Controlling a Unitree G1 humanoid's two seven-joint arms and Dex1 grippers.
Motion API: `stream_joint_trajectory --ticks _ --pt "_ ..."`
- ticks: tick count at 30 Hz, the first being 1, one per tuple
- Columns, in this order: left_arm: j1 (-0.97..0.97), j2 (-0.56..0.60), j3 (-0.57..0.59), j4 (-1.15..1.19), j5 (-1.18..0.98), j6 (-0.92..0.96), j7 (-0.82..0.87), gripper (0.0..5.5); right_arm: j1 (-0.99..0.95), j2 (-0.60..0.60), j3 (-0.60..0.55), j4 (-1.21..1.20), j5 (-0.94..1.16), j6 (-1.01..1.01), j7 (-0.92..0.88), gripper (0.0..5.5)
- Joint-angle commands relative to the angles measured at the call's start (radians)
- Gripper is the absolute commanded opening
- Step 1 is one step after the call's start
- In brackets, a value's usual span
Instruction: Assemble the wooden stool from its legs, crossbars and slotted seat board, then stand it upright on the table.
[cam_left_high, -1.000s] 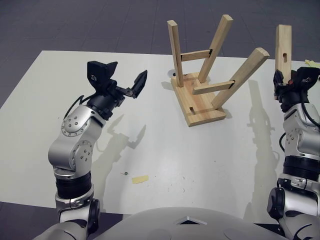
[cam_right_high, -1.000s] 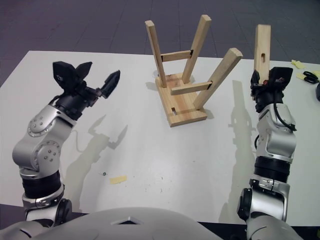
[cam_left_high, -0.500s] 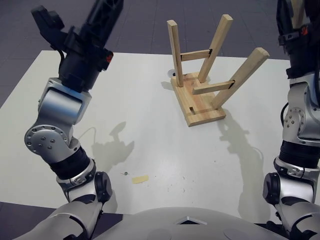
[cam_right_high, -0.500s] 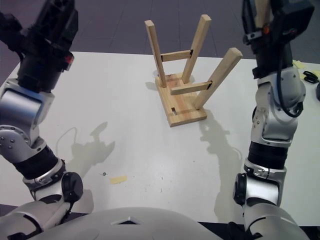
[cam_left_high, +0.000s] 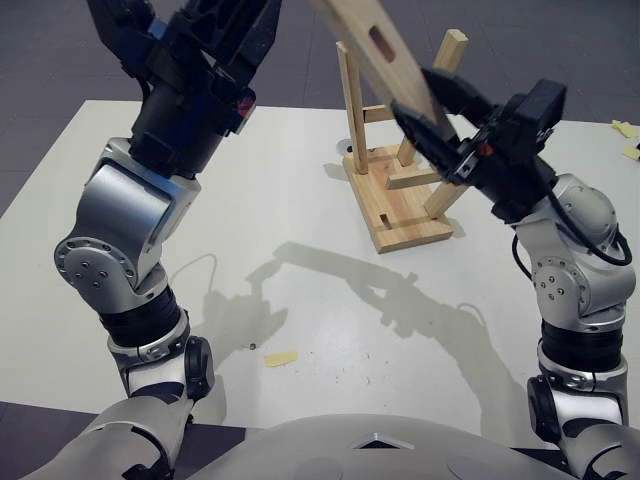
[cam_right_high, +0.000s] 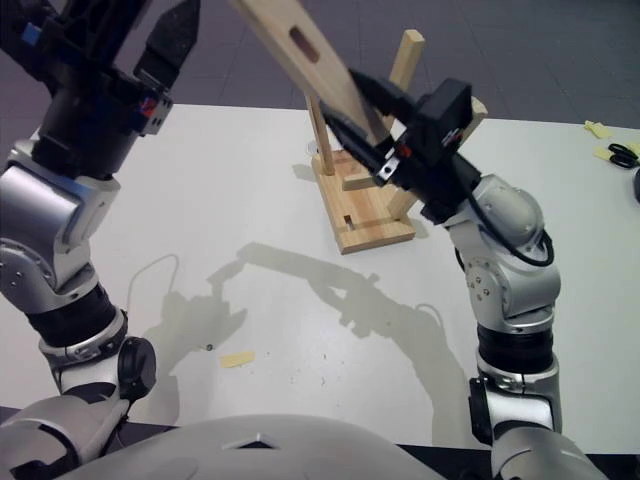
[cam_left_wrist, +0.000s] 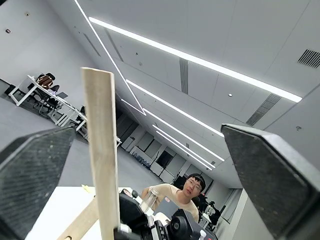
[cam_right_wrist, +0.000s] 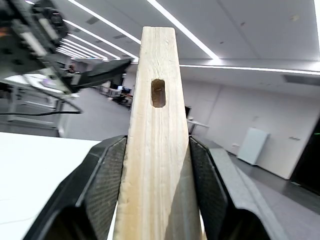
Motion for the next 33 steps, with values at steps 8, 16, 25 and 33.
stream_joint_trajectory --ticks 8,16,25,33 --pt "0.026 0.016 -0.054 0.043 0.037 -0.055 0.055 5.11 0.015 0.017 0.067 -0.048 -0.009 0.012 0.046 2.04" --pt "0.038 0.028 -0.059 0.019 0.019 -0.067 0.046 3.78 0.029 0.013 0.078 -0.034 -0.085 -0.032 0.059 2.04" --pt "0.046 0.031 -0.099 0.017 0.066 -0.065 0.051 2.17 0.032 0.019 0.088 -0.022 -0.147 -0.083 0.065 2.04" --pt "0.051 0.024 -0.115 0.018 0.085 -0.073 0.044 1.1 0.032 0.027 0.098 0.0 -0.187 -0.116 0.057 2.04"
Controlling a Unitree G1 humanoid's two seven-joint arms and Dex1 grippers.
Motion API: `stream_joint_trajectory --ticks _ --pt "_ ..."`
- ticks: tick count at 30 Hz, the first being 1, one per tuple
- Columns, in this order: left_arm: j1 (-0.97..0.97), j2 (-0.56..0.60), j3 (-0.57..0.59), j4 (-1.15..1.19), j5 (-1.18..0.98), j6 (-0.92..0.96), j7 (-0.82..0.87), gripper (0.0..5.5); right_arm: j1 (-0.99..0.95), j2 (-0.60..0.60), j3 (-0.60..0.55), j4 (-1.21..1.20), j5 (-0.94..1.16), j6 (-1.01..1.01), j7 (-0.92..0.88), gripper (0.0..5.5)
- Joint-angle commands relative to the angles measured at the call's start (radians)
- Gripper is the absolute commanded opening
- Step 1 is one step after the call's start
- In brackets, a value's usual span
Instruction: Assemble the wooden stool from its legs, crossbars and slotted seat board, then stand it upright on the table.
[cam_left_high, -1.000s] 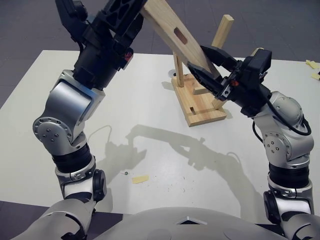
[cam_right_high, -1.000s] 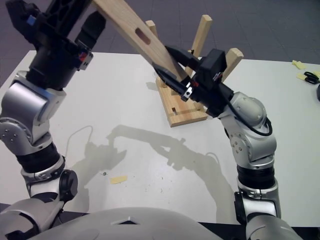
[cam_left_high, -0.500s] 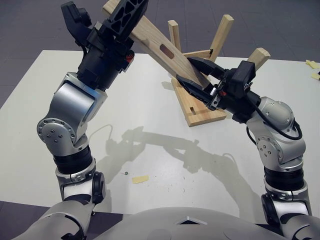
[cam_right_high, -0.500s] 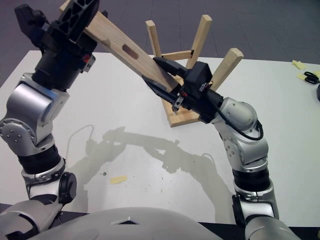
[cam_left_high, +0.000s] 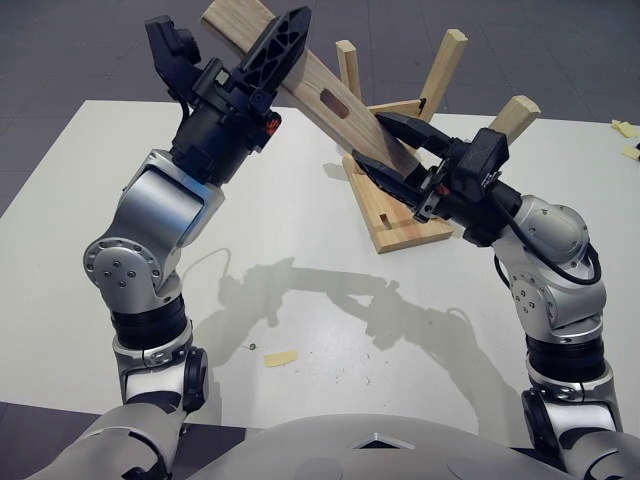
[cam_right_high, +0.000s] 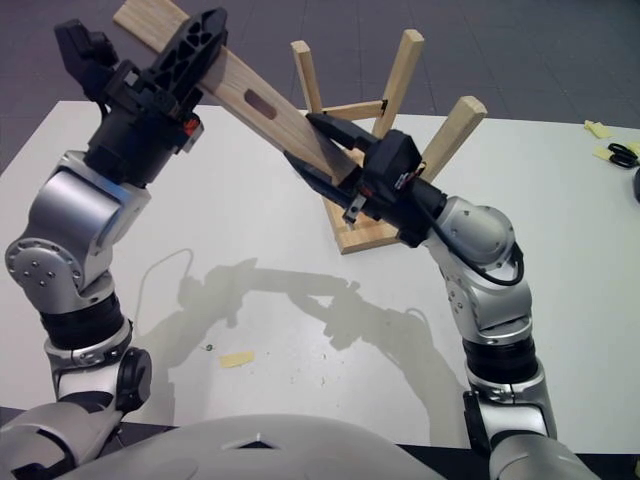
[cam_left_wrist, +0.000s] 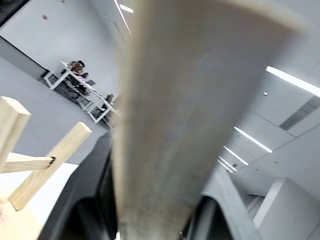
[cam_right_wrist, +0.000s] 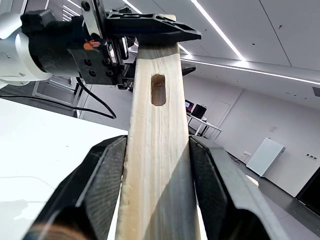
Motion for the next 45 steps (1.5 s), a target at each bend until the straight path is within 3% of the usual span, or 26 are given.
stream_joint_trajectory --ticks 1,3,5,11,14,18,22,28,35,38,41,45 --pt "0.005 -0.004 -0.015 -0.008 0.006 -0.001 -0.006 1.09 0.001 0.005 0.01 0.022 -0.026 -0.005 -0.005 2.04" --pt "0.004 -0.007 -0.02 -0.009 0.021 -0.003 -0.009 1.09 0.011 -0.002 0.019 0.025 -0.035 0.001 -0.002 2.04" --pt "-0.009 -0.005 -0.01 0.003 0.076 -0.025 0.0 1.08 0.025 -0.001 0.007 0.036 -0.008 0.051 -0.018 2.51" --pt "-0.081 0.032 0.116 0.138 0.402 -0.185 0.073 1.02 -0.097 0.034 -0.222 0.138 0.285 0.325 -0.166 3.55" --pt "-0.075 0.083 0.107 0.148 0.53 -0.173 0.027 1.02 -0.231 0.043 -0.326 0.205 0.36 0.377 -0.279 4.1" --pt "-0.008 0.155 -0.011 0.108 0.721 -0.122 -0.09 1.02 -0.42 -0.03 -0.394 0.421 0.214 0.279 -0.408 4.8" --pt "0.06 0.168 -0.083 0.06 0.835 -0.093 -0.163 1.02 -0.48 -0.187 -0.294 0.759 -0.119 0.095 -0.456 5.38" --pt "0.084 0.143 -0.121 0.025 0.912 -0.059 -0.219 1.02 -0.379 -0.21 -0.195 0.913 -0.256 0.057 -0.363 5.4" --pt "0.081 0.117 -0.102 0.03 0.956 -0.035 -0.254 1.02 -0.185 -0.178 -0.154 0.505 -0.052 0.324 -0.107 5.4" --pt "0.077 0.121 -0.092 0.04 0.97 -0.03 -0.275 1.02 -0.154 -0.196 -0.181 0.378 0.037 0.436 -0.052 5.4" --pt "0.077 0.127 -0.077 0.04 0.977 -0.023 -0.299 1.02 -0.184 -0.199 -0.243 0.42 0.033 0.416 -0.081 5.4" --pt "0.079 0.13 -0.063 0.063 0.991 -0.015 -0.333 1.02 -0.246 -0.142 -0.435 0.459 0.274 0.488 -0.046 5.4"
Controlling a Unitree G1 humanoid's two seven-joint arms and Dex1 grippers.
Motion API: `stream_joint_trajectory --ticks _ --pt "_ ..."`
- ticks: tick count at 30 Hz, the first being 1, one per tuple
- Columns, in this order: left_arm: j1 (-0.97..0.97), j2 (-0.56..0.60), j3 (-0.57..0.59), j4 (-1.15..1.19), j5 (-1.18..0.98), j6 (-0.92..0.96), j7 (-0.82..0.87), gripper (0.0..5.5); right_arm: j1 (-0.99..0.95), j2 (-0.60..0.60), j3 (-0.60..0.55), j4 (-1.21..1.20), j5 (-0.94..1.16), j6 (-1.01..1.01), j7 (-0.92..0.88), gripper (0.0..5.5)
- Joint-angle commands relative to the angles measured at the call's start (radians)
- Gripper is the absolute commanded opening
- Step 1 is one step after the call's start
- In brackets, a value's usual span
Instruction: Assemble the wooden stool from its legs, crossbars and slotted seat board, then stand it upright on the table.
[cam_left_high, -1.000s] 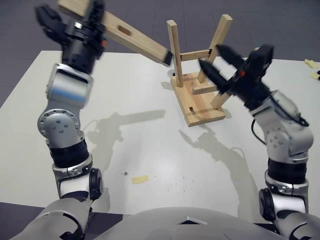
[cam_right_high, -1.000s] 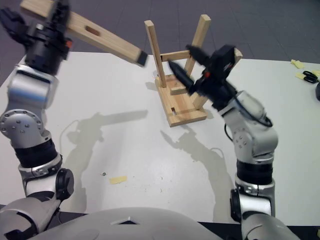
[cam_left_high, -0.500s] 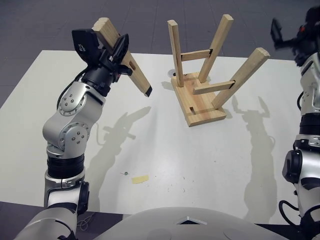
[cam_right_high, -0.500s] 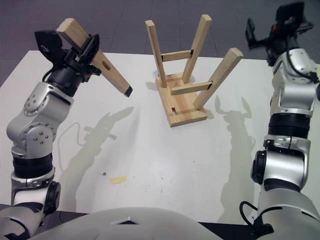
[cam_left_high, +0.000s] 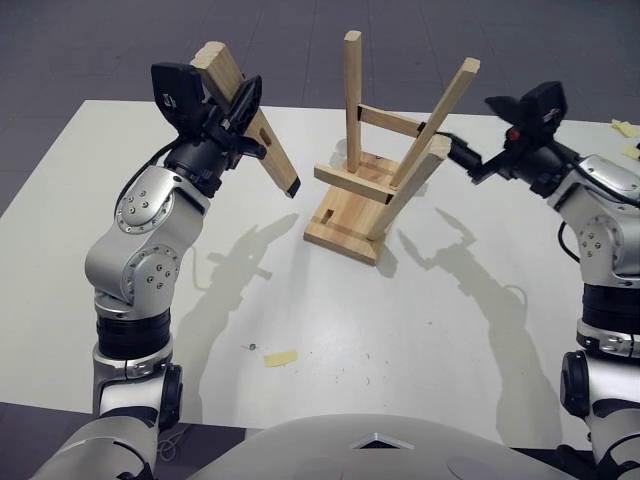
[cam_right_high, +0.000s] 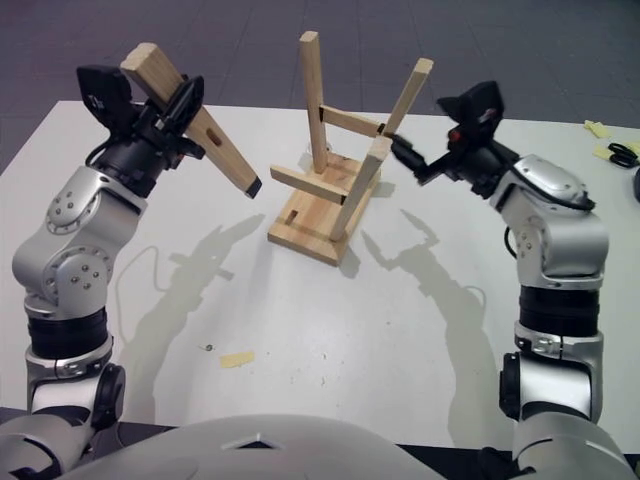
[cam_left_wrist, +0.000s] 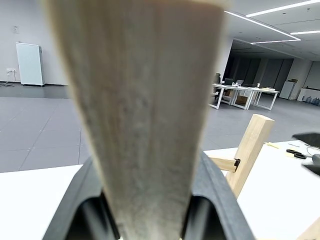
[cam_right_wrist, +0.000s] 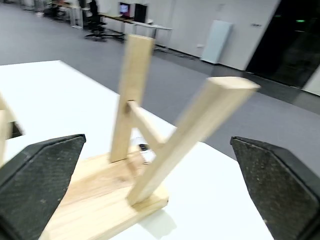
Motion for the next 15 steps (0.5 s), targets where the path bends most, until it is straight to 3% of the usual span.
stream_joint_trajectory --ticks 1,3,6,11,15 --pt "-0.006 -0.011 0.023 0.028 0.008 0.021 -0.027 1.02 -0.067 0.046 -0.191 -0.012 0.335 0.164 0.065 5.4" --pt "-0.012 -0.041 0.038 0.046 -0.018 0.036 -0.015 1.02 -0.059 0.039 -0.252 -0.034 0.546 0.299 0.116 5.4" --pt "-0.015 -0.073 0.045 0.051 -0.042 0.052 0.0 1.02 0.001 0.001 -0.229 -0.111 0.634 0.363 0.177 5.4" --pt "-0.016 -0.1 0.038 0.031 -0.037 0.086 0.002 1.02 0.105 -0.032 -0.045 -0.3 0.484 0.274 0.236 5.4" --pt "-0.025 -0.098 0.023 0.035 -0.017 0.098 -0.018 1.02 0.144 -0.047 0.078 -0.319 0.315 0.138 0.283 5.4"
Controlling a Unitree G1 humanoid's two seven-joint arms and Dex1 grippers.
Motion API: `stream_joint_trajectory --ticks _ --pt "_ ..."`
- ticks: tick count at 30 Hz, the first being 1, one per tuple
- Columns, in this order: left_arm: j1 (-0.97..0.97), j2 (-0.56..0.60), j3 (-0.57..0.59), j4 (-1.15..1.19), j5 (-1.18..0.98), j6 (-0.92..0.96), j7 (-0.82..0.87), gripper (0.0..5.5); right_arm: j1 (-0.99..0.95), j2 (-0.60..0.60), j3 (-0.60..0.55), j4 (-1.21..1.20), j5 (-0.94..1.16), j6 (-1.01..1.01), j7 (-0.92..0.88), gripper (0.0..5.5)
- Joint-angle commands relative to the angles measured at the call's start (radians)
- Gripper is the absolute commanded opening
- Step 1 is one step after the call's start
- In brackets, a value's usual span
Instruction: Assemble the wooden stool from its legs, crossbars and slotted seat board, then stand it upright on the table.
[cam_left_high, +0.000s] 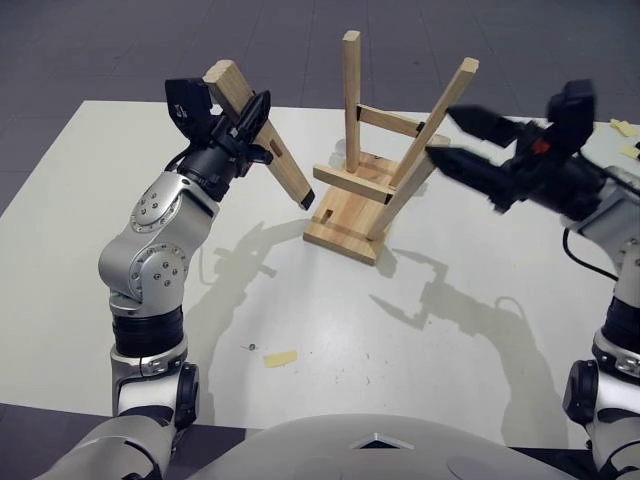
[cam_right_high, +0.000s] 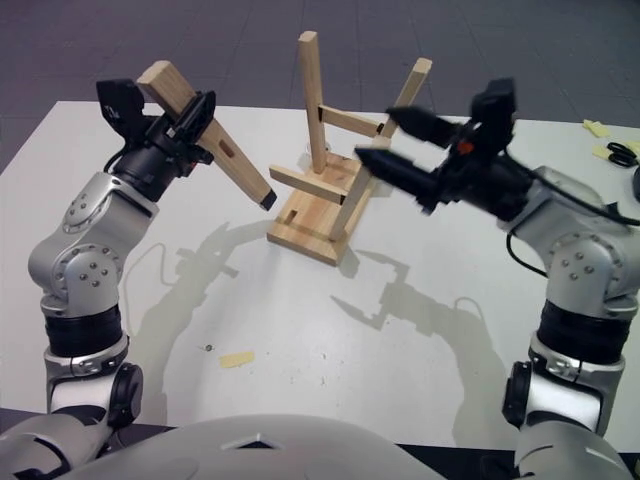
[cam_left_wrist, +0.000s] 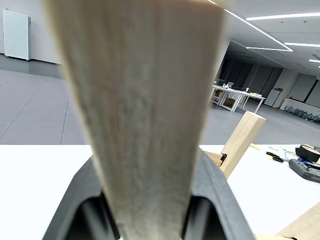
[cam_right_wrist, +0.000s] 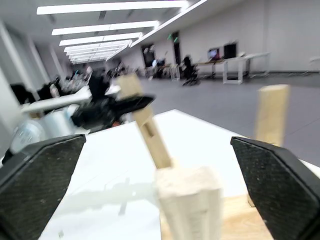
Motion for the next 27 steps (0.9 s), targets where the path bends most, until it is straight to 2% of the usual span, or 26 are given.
stream_joint_trajectory --ticks 1,8,19,27 --pt "-0.024 0.006 -0.019 -0.003 0.032 0.02 -0.02 1.02 0.024 -0.017 0.096 -0.011 -0.138 -0.116 0.032 5.2" --pt "-0.002 -0.054 -0.081 0.029 0.118 -0.027 -0.042 1.02 0.035 0.009 0.11 -0.01 -0.153 -0.156 0.037 4.14" --pt "0.035 -0.099 -0.047 0.12 0.165 -0.054 -0.072 1.02 0.061 0.015 0.133 -0.03 -0.175 -0.178 0.023 2.19" --pt "0.025 -0.16 0.0 0.185 0.145 -0.116 -0.081 1.02 0.059 0.021 0.146 -0.031 -0.169 -0.177 0.01 2.18"
